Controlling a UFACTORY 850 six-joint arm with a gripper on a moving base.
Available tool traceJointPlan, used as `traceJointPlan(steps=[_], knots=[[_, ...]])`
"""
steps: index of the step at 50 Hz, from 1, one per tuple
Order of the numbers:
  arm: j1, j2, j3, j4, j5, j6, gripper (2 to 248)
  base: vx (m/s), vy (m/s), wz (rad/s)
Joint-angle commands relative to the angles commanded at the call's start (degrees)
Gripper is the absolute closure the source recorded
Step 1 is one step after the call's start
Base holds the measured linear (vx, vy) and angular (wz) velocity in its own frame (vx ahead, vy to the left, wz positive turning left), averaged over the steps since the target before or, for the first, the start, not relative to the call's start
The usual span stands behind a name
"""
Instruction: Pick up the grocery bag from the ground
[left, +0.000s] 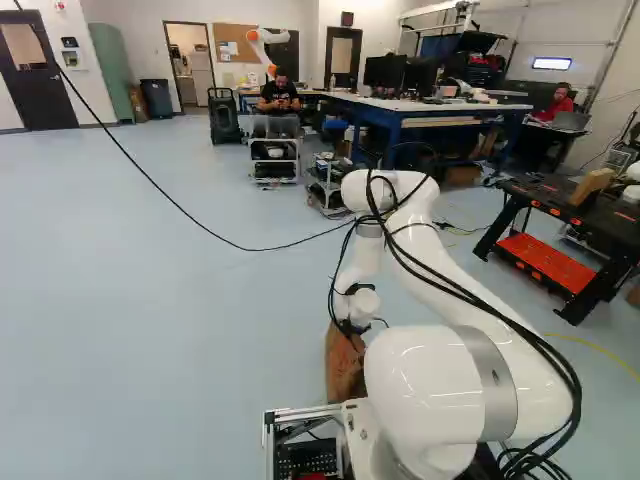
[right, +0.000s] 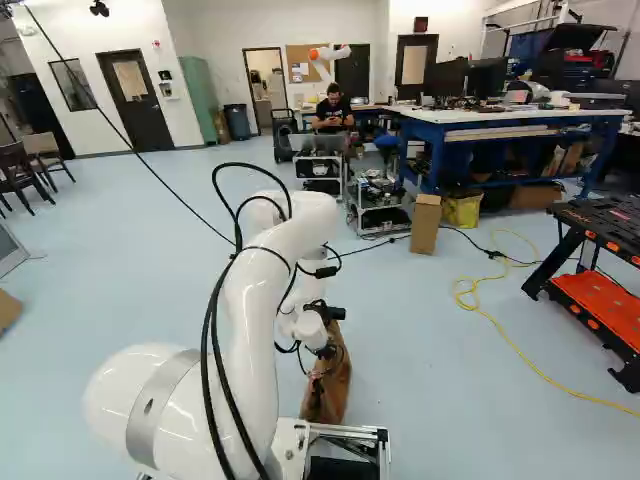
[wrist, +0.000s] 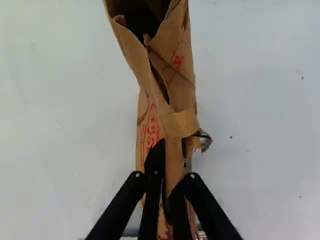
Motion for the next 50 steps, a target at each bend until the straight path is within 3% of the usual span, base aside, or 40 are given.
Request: traceJointPlan(steps=[12,50], knots=[[0.0,3.1,2.7,0.0,0.0,0.0,228,0.000,0.000,0.000],[0.0,19.0,15.6,0.0,1.2,0.0,228,0.000,0.000,0.000]])
